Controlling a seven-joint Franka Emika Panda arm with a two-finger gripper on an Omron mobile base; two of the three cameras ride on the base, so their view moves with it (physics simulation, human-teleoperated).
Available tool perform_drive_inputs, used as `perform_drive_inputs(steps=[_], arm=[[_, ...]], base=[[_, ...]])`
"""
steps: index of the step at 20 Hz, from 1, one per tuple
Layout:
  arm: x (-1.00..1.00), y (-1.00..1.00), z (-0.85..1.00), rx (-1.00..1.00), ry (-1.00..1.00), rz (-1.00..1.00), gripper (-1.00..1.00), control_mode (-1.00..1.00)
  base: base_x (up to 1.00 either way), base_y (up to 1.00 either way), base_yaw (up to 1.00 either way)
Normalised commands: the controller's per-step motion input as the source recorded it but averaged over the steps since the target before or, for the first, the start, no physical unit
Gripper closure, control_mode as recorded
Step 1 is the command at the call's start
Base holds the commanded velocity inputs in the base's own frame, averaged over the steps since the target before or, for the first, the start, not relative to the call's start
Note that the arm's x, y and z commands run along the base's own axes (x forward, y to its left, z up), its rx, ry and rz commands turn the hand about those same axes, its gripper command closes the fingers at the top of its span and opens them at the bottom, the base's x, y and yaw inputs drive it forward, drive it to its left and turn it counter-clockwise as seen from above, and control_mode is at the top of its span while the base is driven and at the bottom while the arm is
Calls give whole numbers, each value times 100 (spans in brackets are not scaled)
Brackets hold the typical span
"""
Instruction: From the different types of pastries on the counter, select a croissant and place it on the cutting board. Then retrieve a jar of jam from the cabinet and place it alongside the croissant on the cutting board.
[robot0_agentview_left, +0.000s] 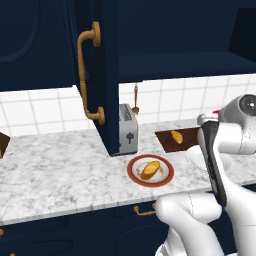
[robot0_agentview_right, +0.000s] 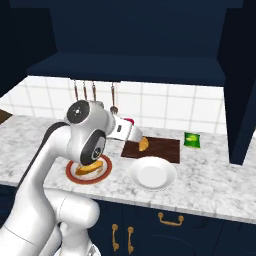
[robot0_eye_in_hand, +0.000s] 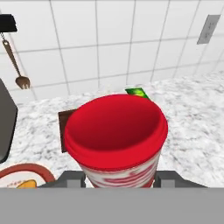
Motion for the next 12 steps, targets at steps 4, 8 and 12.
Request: perform_drive_inputs(steps=[4, 8, 12], arm=[[40, 3, 18, 0, 6, 0, 100, -100], [15, 0, 31, 0, 42, -4, 100, -100], [41, 0, -34, 0, 30, 0, 100, -100]], base=[[0, 0, 0], [0, 0, 0], [0, 0, 0]])
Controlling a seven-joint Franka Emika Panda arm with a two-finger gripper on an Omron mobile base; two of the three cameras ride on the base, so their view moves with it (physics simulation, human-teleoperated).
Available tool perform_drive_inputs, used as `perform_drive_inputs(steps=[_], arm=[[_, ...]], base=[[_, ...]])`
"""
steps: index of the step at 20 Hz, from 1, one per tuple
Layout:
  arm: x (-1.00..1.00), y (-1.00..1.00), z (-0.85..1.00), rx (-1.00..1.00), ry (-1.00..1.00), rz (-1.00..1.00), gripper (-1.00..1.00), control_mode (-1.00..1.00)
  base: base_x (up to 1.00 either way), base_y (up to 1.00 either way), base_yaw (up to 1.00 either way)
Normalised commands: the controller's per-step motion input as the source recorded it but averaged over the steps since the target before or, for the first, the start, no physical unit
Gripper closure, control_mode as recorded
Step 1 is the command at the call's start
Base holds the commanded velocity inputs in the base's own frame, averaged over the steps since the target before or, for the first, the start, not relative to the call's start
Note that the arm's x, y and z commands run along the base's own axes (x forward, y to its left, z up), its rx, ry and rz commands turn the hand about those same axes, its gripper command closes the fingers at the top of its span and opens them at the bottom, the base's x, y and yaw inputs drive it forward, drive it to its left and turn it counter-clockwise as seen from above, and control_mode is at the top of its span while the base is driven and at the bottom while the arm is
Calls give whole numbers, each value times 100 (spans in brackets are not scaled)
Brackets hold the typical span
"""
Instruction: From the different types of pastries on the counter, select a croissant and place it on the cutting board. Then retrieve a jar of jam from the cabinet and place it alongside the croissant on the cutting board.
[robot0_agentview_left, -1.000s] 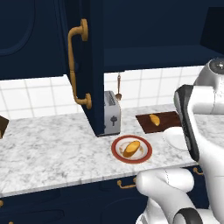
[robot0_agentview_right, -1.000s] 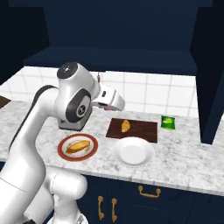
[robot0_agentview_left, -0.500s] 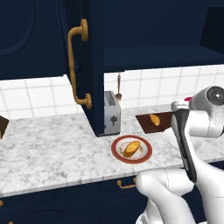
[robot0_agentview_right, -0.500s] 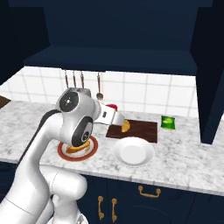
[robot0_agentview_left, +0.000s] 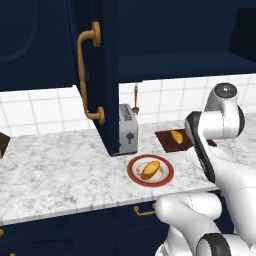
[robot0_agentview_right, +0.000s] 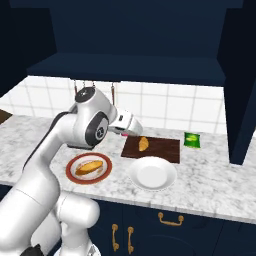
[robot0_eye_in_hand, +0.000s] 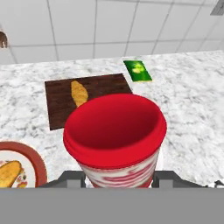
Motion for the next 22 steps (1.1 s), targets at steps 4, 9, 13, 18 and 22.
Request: perform_drive_inputs(steps=[4, 9, 13, 18, 22], arm=[[34, 0, -71, 0, 1, 0, 100, -100], [45, 0, -67, 0, -9, 0, 100, -100], [29, 0, -22, 0, -9, 0, 100, -100], [14, -8, 6, 1, 0, -1, 100, -100], [22, -25, 13, 2, -2, -2, 100, -100]], base=[[0, 0, 0], [0, 0, 0], [0, 0, 0], [0, 0, 0], [0, 0, 0]])
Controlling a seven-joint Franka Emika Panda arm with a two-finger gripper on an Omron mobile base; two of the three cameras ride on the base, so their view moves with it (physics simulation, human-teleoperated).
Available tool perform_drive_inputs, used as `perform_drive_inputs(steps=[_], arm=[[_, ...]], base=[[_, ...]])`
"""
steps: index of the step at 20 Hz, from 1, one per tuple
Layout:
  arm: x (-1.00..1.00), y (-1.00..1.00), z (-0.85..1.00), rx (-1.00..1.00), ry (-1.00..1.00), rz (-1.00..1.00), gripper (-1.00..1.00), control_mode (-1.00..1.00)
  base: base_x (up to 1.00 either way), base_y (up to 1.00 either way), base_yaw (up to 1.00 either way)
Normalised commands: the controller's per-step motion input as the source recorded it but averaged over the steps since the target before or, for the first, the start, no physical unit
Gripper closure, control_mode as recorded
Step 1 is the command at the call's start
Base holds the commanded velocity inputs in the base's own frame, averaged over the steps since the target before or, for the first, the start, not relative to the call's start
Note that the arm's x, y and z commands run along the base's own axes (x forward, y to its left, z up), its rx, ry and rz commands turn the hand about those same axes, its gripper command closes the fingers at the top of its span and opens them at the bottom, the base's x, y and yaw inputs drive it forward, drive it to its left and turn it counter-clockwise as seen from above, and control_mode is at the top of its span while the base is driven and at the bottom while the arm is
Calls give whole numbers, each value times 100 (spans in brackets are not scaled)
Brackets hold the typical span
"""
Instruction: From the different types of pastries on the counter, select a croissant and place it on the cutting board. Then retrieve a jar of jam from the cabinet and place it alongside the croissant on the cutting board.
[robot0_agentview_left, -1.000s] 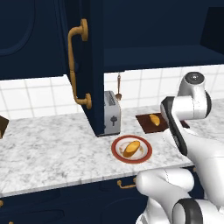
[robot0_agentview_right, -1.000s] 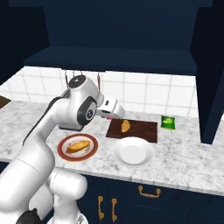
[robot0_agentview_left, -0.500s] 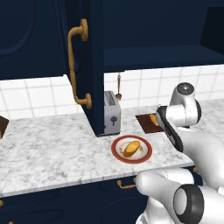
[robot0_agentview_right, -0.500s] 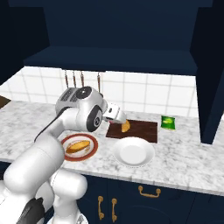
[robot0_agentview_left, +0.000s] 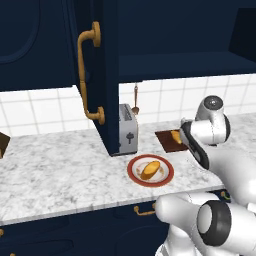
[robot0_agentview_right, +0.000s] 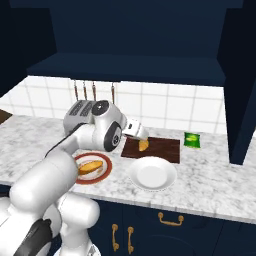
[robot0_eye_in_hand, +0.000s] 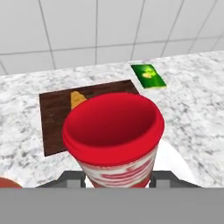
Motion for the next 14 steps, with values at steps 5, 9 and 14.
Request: perform_drive_inputs(steps=[5, 9, 14], arm=[[51, -8, -31, 0, -16, 0, 100, -100], [35, -12, -44, 0, -22, 0, 100, -100], [7, -41, -14, 3, -10, 0, 100, -100]], base=[[0, 0, 0], [0, 0, 0], [0, 0, 0]])
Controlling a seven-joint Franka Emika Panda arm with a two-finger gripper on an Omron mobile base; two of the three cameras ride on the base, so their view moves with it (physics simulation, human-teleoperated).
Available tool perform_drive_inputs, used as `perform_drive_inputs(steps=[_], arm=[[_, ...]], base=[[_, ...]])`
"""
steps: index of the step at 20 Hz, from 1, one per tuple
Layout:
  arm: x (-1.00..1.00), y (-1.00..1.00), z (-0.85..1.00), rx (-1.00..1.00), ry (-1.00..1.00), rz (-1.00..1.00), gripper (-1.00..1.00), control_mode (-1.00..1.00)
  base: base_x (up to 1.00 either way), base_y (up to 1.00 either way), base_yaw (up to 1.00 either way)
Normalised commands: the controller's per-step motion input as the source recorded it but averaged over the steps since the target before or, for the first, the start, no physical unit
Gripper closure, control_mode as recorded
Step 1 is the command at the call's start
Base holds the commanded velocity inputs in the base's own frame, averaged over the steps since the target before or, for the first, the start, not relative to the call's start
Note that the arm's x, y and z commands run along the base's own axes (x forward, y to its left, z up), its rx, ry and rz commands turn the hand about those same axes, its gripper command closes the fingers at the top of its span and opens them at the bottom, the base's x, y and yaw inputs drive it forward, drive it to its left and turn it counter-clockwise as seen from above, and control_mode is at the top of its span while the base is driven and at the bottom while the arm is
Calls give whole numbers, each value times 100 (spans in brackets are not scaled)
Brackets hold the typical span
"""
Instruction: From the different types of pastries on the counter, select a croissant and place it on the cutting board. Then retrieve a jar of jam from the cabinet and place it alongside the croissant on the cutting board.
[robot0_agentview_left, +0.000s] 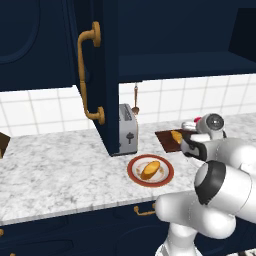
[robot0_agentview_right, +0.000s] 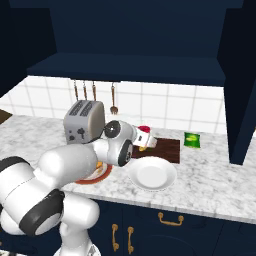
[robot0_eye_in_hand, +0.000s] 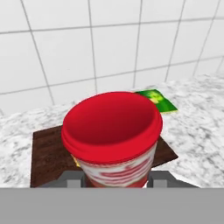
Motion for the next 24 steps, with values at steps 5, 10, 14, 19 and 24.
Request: perform_drive_inputs(steps=[5, 10, 14, 19, 24], arm=[[-3, -40, 0, 9, 0, -2, 100, -100], [-26, -12, 0, 4, -1, 0, 100, -100], [-6, -2, -5, 0, -3, 0, 100, -100], [-1, 0, -27, 0, -3, 0, 100, -100], [-6, 2, -28, 0, -6, 0, 100, -100]], base=[[0, 0, 0], [0, 0, 0], [0, 0, 0], [0, 0, 0], [0, 0, 0]])
